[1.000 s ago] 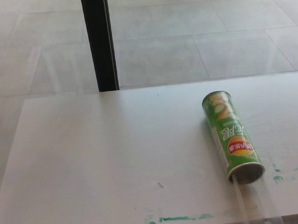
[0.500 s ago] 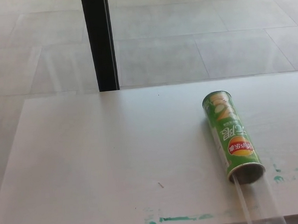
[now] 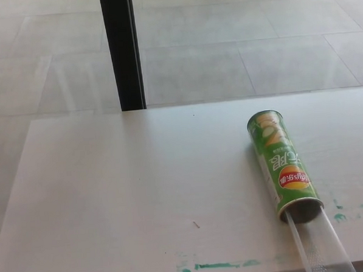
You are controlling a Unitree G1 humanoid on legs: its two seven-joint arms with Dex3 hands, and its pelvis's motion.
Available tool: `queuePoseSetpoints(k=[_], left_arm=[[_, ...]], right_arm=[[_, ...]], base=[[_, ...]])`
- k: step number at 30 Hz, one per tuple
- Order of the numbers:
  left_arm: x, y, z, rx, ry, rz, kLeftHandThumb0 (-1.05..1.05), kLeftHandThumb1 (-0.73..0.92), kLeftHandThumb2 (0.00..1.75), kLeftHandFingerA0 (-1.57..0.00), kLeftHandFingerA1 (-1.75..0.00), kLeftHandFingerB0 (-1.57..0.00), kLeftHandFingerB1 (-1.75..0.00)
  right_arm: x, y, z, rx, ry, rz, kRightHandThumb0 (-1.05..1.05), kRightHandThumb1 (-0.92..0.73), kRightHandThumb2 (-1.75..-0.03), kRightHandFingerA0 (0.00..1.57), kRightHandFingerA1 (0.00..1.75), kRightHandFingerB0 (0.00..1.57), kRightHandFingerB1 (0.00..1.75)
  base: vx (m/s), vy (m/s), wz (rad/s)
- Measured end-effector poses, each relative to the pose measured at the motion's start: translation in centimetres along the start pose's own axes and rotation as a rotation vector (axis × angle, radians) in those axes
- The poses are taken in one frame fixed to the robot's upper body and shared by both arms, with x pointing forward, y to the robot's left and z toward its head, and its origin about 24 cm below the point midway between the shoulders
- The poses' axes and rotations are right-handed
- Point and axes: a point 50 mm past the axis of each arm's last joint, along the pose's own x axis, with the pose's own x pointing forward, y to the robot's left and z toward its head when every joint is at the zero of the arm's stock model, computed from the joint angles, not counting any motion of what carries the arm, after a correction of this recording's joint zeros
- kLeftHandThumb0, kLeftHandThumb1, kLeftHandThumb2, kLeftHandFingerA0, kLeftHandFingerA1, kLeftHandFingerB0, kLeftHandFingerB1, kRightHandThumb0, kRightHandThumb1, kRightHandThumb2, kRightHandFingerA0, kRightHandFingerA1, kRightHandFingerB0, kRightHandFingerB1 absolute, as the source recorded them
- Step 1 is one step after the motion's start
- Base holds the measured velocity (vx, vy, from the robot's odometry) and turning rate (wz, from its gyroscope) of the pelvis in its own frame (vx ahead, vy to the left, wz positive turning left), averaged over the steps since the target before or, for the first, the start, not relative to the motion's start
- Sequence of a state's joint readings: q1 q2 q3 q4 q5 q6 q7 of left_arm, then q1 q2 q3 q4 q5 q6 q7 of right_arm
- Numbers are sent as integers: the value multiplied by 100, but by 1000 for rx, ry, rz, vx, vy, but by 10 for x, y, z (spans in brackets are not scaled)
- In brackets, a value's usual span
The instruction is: Use the right hand as a fist to push the chips tray inside its container kept in the middle of the desk
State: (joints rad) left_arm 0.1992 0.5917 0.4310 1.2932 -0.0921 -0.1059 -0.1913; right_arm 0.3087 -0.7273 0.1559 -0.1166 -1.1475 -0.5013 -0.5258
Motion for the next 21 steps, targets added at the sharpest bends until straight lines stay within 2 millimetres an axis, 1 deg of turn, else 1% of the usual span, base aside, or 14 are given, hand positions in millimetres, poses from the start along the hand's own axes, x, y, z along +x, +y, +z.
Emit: queuePoseSetpoints(k=[1,2,3,4,7,8,9,10,11,12,15,16,19,21], left_arm=[[0,0,0,0,1,0,-104,75,127,-69,-123,-54,-104],[0,0,-1,0,1,0,-104,75,127,-72,-126,-56,-107],[0,0,-1,-1,1,0,-105,83,106,-67,-139,-48,-113],[0,0,-1,-3,0,-1,-105,84,104,-67,-138,-48,-113],[-1,0,-2,-7,-3,-2,-105,83,106,-64,-142,-44,-116],[-1,0,-1,-7,-5,-2,-105,74,126,-69,-127,-52,-106],[-1,0,-1,-9,-8,-2,-105,83,104,-66,-140,-44,-113],[-1,0,0,-11,-11,-2,-105,83,104,-66,-140,-44,-113],[-1,0,0,-11,-11,-2,-102,74,127,-73,-127,-51,-105],[0,0,0,-11,-13,-2,-104,72,128,-72,-126,-51,-105],[0,0,1,-13,-16,-2,-103,73,127,-75,-127,-51,-105],[0,0,1,-14,-17,-2,-102,82,108,-70,-138,-45,-111],[0,0,1,-13,-17,-3,-103,80,111,-67,-144,-42,-117],[0,0,1,-14,-16,-3,-105,86,106,-69,-138,-43,-111]], right_arm=[[0,0,0,-1,1,1,-74,-88,-70,103,154,79,58],[0,0,0,-3,2,1,-75,-88,-73,100,159,75,58],[1,0,-1,-7,4,0,-67,-71,-114,122,138,76,73],[2,0,-2,-11,8,5,-75,-89,-74,99,160,76,56],[4,1,-4,-23,15,15,-74,-89,-73,99,158,77,57],[5,2,-5,-27,17,17,-73,-89,-74,99,157,75,57],[6,2,-5,-30,20,22,-73,-89,-73,99,155,75,57],[7,4,-7,-32,25,28,-73,-89,-73,99,155,75,57],[8,4,-7,-33,27,31,-72,-88,-73,99,156,74,57],[9,5,-8,-35,33,37,-74,-89,-74,96,157,74,56],[13,7,-13,-46,54,50,-73,-89,-73,97,156,75,56],[15,8,-15,-50,61,55,-73,-89,-74,97,157,74,56],[19,11,-19,-57,77,63,-74,-90,-73,97,156,74,55],[22,12,-20,-60,86,66,-71,-88,-73,98,158,73,55]], base=[[0,0,0],[0,0,0],[0,0,0],[0,0,0],[0,0,0],[0,0,0],[0,0,0],[0,0,0],[0,0,0],[0,0,0],[0,0,0],[0,0,0],[0,0,0],[0,0,0]])
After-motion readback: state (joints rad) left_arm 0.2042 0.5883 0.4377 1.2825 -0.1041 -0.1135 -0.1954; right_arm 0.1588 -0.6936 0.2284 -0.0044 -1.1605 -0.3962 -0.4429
